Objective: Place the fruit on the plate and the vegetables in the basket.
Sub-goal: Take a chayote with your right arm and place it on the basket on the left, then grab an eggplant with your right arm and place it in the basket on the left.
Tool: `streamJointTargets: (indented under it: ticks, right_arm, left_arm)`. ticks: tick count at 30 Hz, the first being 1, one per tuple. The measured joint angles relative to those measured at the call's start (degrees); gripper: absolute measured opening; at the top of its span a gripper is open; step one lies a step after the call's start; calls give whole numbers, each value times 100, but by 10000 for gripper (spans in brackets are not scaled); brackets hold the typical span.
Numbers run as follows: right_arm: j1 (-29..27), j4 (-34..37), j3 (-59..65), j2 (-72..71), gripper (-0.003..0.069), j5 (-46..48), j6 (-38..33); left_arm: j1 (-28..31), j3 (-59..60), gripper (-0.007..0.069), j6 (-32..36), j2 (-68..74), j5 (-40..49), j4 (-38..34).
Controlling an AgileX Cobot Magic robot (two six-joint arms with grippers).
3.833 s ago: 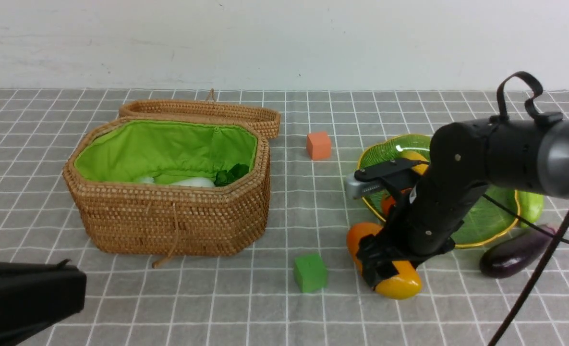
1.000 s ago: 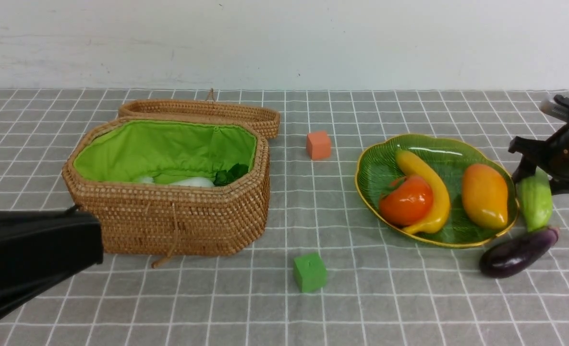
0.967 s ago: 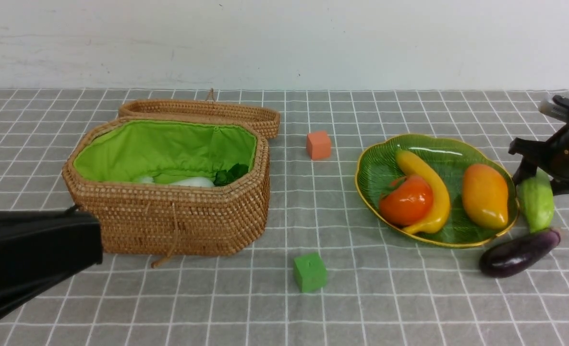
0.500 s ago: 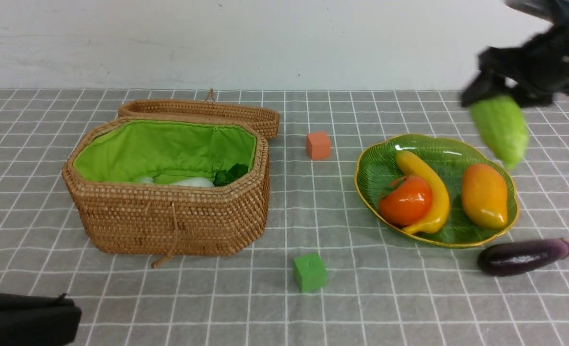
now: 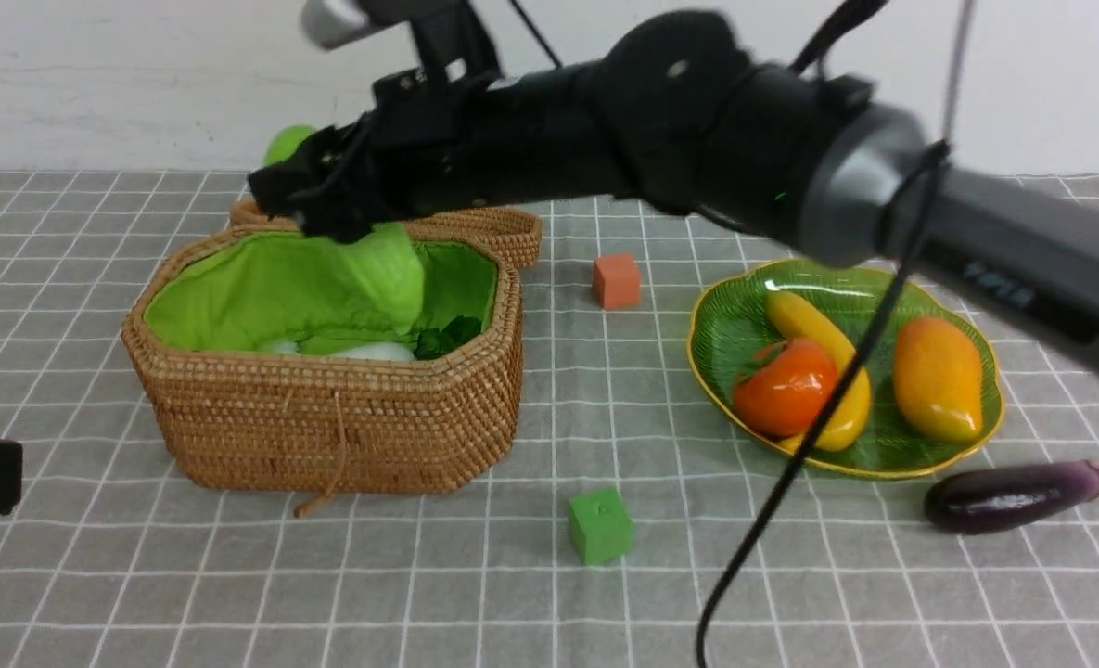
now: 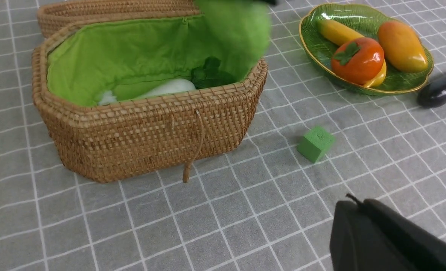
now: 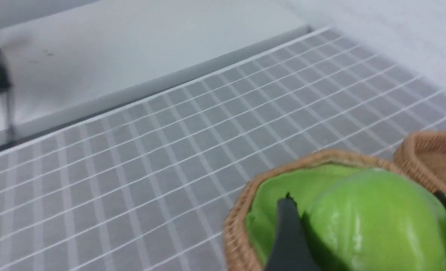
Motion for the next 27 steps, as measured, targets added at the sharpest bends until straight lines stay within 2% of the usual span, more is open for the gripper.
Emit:
streamJointTargets:
  ticks: [3, 4, 7, 10, 12, 14, 15, 16, 17, 18, 19, 20, 23, 25, 26, 27]
  right_arm:
    - [114, 55, -76, 271, 456, -514, -76]
    - [133, 66, -81, 360, 521, -689, -95]
    - [104, 60, -89, 339, 655, -617, -102]
    - [24, -13, -89, 197, 673, -298, -7]
    - [-93, -156, -89, 8, 668, 202, 329]
    - [-430, -789, -92, -497, 608, 1532, 1524]
    - [-460, -850, -92, -537, 601, 1532, 1650]
    - [-744, -1493, -99, -920, 522, 2624, 2876]
    - [-777, -1662, -106, -961, 512, 2731, 3152]
    - [-990, -2292, -135, -1228, 416, 3438, 4035]
    - [-1098, -2577, -148, -1360, 376, 3789, 4454]
    - [-1232, -3252, -153, -1528, 280, 4244, 4948]
    - [-1409, -4567, -147, -1768, 90, 4861, 5775]
    - [-1454, -5141, -28, -1891, 18, 4916, 6144]
    - [-1465, -5273, -4, -1909, 7, 4916, 6212]
    - [-1509, -5713, 231, -2089, -11, 4925, 6514]
  left_arm:
    - [0, 0, -13, 56, 0, 39, 0]
    - [0, 0, -13, 124, 0, 61, 0]
    - [0, 0, -13, 218, 0, 84, 0]
    - [0, 0, -13, 218, 0, 84, -19]
    - [0, 0, -13, 218, 0, 84, -56]
    - [0, 0, -13, 387, 0, 84, -266]
    - [0, 0, -13, 413, 0, 84, -288]
    - [0, 0, -13, 790, 0, 84, -562]
    - [0, 0, -13, 900, 0, 84, -600]
    - [0, 0, -13, 1361, 0, 84, -944]
    - [0, 0, -13, 1581, 0, 84, -1091]
    - [0, 0, -13, 2111, 0, 84, -1444]
    - [0, 0, -13, 3107, 0, 84, -2205]
    - [0, 0, -13, 3498, 0, 84, -2558]
    - [0, 0, -13, 3539, 0, 84, -2596]
    - [0, 0, -13, 3825, 0, 84, -2858]
